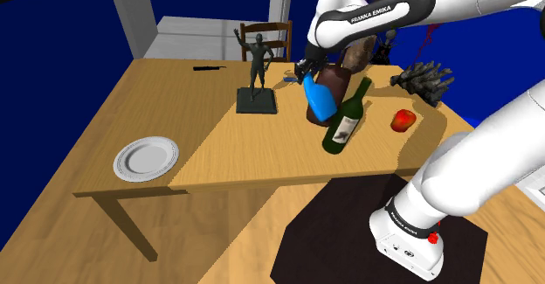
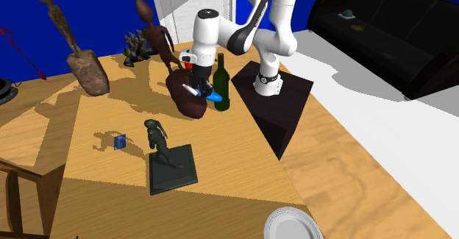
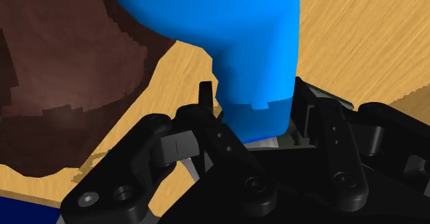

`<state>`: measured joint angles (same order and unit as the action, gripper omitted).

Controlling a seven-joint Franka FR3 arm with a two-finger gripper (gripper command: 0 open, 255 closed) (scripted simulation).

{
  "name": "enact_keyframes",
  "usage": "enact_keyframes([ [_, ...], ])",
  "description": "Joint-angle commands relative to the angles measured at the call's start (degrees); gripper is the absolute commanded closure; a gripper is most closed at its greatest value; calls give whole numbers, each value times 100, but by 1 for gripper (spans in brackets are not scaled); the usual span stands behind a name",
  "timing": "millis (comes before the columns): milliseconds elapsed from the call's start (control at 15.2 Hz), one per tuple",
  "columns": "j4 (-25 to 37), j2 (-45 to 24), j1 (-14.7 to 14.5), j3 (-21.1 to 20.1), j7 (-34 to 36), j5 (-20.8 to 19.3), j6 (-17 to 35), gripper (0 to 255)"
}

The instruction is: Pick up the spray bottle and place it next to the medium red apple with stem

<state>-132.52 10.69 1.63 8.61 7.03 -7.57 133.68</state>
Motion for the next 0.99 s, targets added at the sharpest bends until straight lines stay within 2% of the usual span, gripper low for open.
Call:
enact_keyframes([
  [0, -306, 333, 102, 125, -197, -42, -14, 255],
  [462, -1285, 1441, 519, 605, -875, -312, -71, 255],
  [924, -1946, 2435, 1079, 1196, -1678, -712, -319, 255],
])
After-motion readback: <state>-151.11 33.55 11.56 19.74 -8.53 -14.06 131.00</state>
